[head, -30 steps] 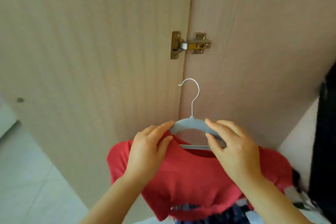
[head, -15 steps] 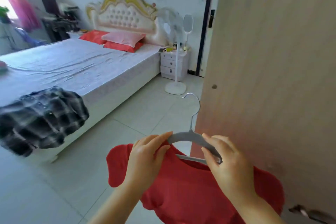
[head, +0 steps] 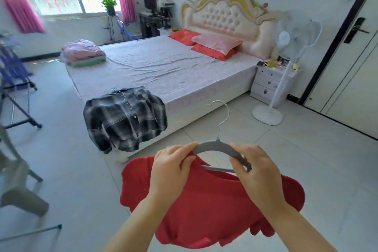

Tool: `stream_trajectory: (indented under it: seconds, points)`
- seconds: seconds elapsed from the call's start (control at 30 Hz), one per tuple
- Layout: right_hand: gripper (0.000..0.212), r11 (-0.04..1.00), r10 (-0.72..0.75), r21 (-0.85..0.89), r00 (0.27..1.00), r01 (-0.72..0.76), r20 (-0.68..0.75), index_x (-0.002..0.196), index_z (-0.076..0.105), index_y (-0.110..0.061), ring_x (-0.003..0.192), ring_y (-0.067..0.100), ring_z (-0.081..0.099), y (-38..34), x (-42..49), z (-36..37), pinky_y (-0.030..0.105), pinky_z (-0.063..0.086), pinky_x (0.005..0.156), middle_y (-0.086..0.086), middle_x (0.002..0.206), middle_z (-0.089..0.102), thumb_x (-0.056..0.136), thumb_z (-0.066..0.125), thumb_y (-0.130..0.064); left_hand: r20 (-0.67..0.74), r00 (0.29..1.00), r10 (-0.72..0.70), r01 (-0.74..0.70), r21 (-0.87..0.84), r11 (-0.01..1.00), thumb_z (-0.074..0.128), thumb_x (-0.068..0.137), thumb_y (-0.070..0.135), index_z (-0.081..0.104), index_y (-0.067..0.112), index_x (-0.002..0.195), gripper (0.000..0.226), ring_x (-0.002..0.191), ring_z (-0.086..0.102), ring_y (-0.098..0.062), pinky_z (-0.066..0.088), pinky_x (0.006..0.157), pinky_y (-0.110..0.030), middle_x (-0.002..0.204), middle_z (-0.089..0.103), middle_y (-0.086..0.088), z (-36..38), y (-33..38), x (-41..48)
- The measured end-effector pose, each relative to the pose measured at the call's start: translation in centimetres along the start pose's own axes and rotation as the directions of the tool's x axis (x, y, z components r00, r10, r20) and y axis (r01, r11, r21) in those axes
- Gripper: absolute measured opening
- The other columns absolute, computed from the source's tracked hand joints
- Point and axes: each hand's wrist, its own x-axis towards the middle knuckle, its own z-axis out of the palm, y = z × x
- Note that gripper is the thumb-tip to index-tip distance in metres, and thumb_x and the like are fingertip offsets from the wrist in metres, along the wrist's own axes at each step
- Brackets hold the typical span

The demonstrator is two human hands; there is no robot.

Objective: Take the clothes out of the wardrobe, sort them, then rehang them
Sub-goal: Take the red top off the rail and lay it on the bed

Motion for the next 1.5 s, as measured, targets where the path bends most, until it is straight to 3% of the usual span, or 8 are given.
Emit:
stream_trajectory:
  seconds: [0.4,0.6,0.83,1.07,1.17,1.27,1.37,1.5]
  points:
    - [0.039,0.962,-0.113,0.263,0.981,0.069,0.157,0.106,0.067,-0.022,0.074,0.0,0.053,3.5,15.3,16.8,0.009,0.043,0.064,-0.015,0.092,0.059,0.071,0.078,-0.008,-0.14,0.971,-0.195,0.213,0.134,0.968,0.063,0.076,0.021,0.069,0.026,0.105,0.029,0.082,0.06,-0.006,0.05,0.077,-0.033,0.089,0.071,0.009,3.4,-12.0,12.0]
    - [0.04,0.938,-0.147,0.342,0.965,0.066,0.215,0.105,0.067,-0.026,0.073,0.006,0.058,6.7,24.3,23.8,0.02,0.049,0.062,-0.015,0.092,0.06,0.071,0.077,-0.007,-0.16,0.942,-0.296,0.321,0.167,0.932,0.062,0.076,0.022,0.07,0.025,0.105,0.031,0.08,0.066,-0.012,0.047,0.079,-0.03,0.087,0.071,0.008,6.9,-16.1,20.4]
    - [0.038,0.937,-0.156,0.345,0.947,0.051,0.282,0.106,0.067,-0.027,0.071,0.0,0.054,10.4,33.4,31.6,0.009,0.042,0.061,-0.019,0.092,0.056,0.073,0.076,-0.009,-0.15,0.915,-0.374,0.393,0.127,0.911,0.063,0.077,0.02,0.069,0.026,0.107,0.032,0.082,0.066,-0.015,0.053,0.079,-0.042,0.089,0.07,0.007,11.5,-22.2,29.4]
    - [0.035,0.944,-0.123,0.329,0.937,0.009,0.327,0.107,0.067,-0.026,0.077,0.001,0.057,14.6,42.7,40.8,0.01,0.046,0.066,-0.013,0.096,0.062,0.077,0.073,-0.009,-0.089,0.909,-0.406,0.413,0.078,0.907,0.066,0.08,0.015,0.068,0.024,0.11,0.032,0.086,0.065,-0.017,0.05,0.082,-0.036,0.093,0.07,0.003,17.1,-30.9,39.2]
    - [0.034,0.947,-0.086,0.32,0.928,-0.037,0.363,0.106,0.068,-0.026,0.08,0.005,0.061,16.0,47.2,44.7,0.014,0.048,0.067,-0.013,0.095,0.062,0.077,0.072,-0.008,-0.023,0.897,-0.442,0.443,0.066,0.894,0.061,0.082,0.018,0.067,0.026,0.111,0.031,0.092,0.063,-0.016,0.043,0.085,-0.025,0.097,0.07,0.003,18.9,-34.6,43.9]
    - [0.034,0.954,-0.051,0.293,0.92,-0.07,0.389,0.107,0.068,-0.027,0.079,0.004,0.06,17.6,51.6,48.4,0.009,0.045,0.072,-0.017,0.092,0.061,0.078,0.072,-0.01,0.044,0.878,-0.477,0.475,0.056,0.878,0.063,0.085,0.013,0.065,0.026,0.115,0.033,0.098,0.06,-0.014,0.034,0.082,-0.014,0.104,0.068,0.003,21.0,-37.9,48.9]
    - [0.034,0.957,-0.032,0.277,0.913,-0.09,0.406,0.108,0.068,-0.027,0.08,0.002,0.058,19.4,55.5,51.3,0.001,0.04,0.074,-0.02,0.091,0.06,0.078,0.072,-0.011,0.079,0.866,-0.493,0.49,0.057,0.87,0.062,0.086,0.013,0.064,0.026,0.116,0.033,0.102,0.059,-0.014,0.034,0.085,-0.016,0.107,0.067,0.002,23.0,-40.3,53.1]
    - [0.033,0.957,-0.043,0.278,0.904,-0.085,0.426,0.106,0.069,-0.027,0.082,0.001,0.057,22.6,61.2,56.6,0.003,0.042,0.073,-0.024,0.089,0.058,0.078,0.073,-0.011,0.101,0.839,-0.535,0.533,0.05,0.845,0.059,0.087,0.012,0.062,0.026,0.119,0.034,0.106,0.057,-0.012,0.029,0.081,-0.007,0.112,0.066,0.003,27.0,-44.4,58.8]
